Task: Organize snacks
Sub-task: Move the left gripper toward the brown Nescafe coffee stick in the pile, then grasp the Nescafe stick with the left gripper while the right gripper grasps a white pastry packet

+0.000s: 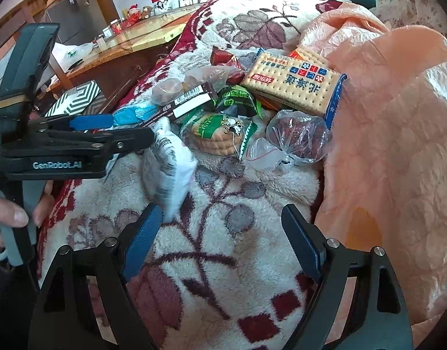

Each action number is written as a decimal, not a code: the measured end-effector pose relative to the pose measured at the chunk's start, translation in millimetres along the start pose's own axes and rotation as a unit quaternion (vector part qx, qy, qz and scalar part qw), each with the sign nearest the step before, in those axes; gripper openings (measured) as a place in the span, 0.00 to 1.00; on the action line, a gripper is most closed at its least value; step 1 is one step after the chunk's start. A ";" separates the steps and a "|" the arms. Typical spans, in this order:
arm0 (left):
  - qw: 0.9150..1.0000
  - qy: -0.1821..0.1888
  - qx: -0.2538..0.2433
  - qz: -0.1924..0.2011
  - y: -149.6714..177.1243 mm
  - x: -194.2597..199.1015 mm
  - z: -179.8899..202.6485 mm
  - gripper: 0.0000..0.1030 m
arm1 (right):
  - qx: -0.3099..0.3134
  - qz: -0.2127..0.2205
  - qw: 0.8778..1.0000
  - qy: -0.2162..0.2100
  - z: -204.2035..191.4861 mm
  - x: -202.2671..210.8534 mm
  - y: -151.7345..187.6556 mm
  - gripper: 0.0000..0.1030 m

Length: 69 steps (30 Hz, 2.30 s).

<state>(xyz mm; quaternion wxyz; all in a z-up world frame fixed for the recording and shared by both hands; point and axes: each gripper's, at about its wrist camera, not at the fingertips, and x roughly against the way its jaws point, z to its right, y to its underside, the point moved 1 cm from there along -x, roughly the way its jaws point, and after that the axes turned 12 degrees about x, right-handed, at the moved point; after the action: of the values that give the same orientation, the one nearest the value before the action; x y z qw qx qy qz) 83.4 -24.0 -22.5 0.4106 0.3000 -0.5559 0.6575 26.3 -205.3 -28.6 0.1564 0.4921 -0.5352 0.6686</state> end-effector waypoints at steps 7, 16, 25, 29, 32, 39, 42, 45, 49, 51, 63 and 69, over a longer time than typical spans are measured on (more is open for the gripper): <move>0.997 0.039 -0.054 -0.032 3.8 -3.9 17.3 0.79 | -0.022 -0.010 1.000 -0.006 7.4 -5.9 1.5 0.82; 0.998 0.028 -0.033 -0.043 -8.3 -11.0 5.5 0.79 | -0.022 -0.004 1.000 -0.010 6.8 -3.1 1.0 0.82; 0.996 0.002 -0.061 -0.060 -12.3 -19.4 9.5 0.57 | -0.021 -0.005 1.000 -0.020 5.2 -5.0 1.1 0.82; 0.996 0.019 -0.066 -0.064 -11.7 -16.1 15.7 0.29 | -0.022 0.000 0.999 -0.025 6.0 -3.2 0.2 0.82; 0.994 0.022 -0.087 -0.064 -4.1 -12.2 22.9 0.24 | -0.018 0.002 0.999 -0.029 4.7 -2.0 -0.4 0.80; 0.996 0.039 -0.054 -0.056 0.4 2.7 13.0 0.15 | 0.002 -0.006 0.999 -0.033 -3.3 -2.5 -5.6 0.79; 0.996 0.027 -0.055 -0.062 4.4 -3.0 12.0 0.15 | 0.010 -0.008 1.000 -0.022 -4.2 -2.3 -10.6 0.79; 0.996 0.020 -0.057 -0.058 5.4 -7.8 14.5 0.15 | 0.020 -0.013 1.000 -0.016 -4.0 -2.4 -15.3 0.79; 0.997 0.008 -0.058 -0.054 3.4 -10.3 20.0 0.17 | 0.019 -0.017 1.000 -0.013 -1.3 -2.4 -15.6 0.79; 0.997 0.007 -0.053 -0.055 3.3 -11.0 19.2 0.17 | 0.017 -0.022 0.999 -0.018 -1.1 -3.8 -14.9 0.79; 0.999 0.012 0.021 -0.023 2.2 21.9 -9.1 0.11 | 0.121 -0.033 0.992 -0.009 -34.4 -13.7 -31.7 0.79; 0.999 0.011 0.037 -0.017 5.2 33.4 -20.2 0.11 | 0.167 -0.084 0.982 -0.020 -47.7 -43.4 -41.1 0.79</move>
<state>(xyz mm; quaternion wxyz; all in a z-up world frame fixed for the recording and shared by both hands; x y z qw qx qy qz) 64.0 2.4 -0.7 0.4169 0.3169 -0.5216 0.6736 53.4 -134.6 -38.6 0.1166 0.5677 -0.3760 0.7230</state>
